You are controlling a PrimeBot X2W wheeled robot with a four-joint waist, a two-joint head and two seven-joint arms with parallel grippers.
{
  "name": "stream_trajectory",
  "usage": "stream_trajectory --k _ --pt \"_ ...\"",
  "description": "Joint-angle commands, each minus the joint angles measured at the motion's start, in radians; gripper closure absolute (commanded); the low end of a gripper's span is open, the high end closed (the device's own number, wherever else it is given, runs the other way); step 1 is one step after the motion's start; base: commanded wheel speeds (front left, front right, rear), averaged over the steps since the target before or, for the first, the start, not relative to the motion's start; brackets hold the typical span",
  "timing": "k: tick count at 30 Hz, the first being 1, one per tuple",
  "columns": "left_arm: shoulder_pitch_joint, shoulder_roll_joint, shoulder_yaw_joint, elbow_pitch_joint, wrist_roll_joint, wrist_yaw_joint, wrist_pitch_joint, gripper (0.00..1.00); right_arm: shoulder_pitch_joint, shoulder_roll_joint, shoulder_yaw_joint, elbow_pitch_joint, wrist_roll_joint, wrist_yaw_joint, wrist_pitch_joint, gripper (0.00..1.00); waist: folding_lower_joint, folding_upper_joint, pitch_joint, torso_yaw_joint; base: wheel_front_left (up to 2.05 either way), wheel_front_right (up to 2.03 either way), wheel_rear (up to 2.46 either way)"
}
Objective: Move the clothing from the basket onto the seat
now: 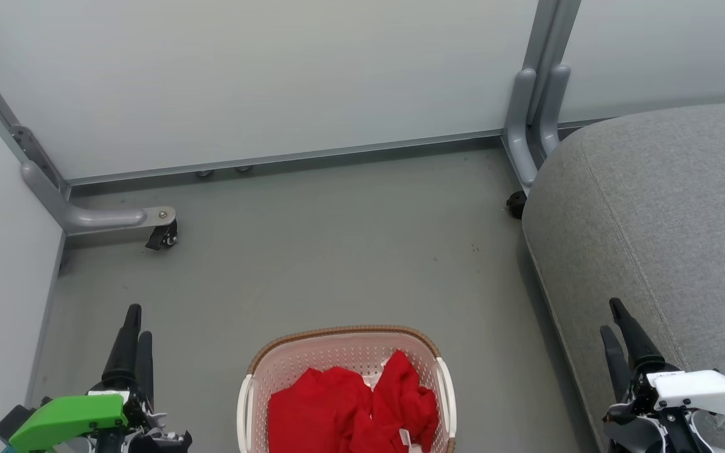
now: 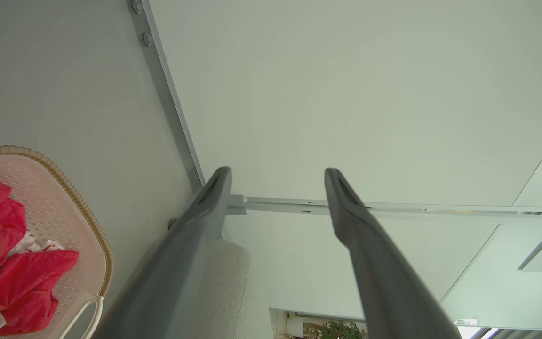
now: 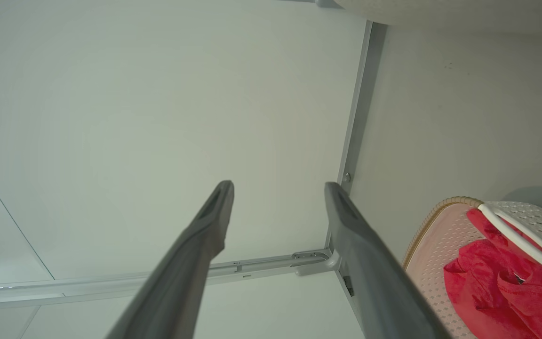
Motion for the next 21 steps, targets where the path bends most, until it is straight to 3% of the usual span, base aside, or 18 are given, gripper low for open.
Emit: stream_trajectory --k 1,10,21 --pt "-0.015 0.004 -0.003 -0.026 0.026 -0.002 -0.012 0.00 -0.013 -0.008 0.006 -0.023 -0.022 0.000 -0.014 0.00 0.0000 0.0006 0.000 0.000 0.00 0.00 0.00" --pt "-0.021 0.005 -0.006 -0.046 0.155 -0.002 -0.054 0.00 -0.015 -0.010 0.022 -0.050 -0.146 0.000 -0.056 0.00 0.0000 0.0014 0.002 -0.001 0.00 0.00 0.00" --pt "-0.026 0.007 -0.029 -0.086 0.353 0.033 -0.100 0.00 -0.018 -0.012 0.047 -0.089 -0.321 0.000 -0.103 0.00 0.0000 0.0023 0.004 -0.003 0.00 0.00 0.00"
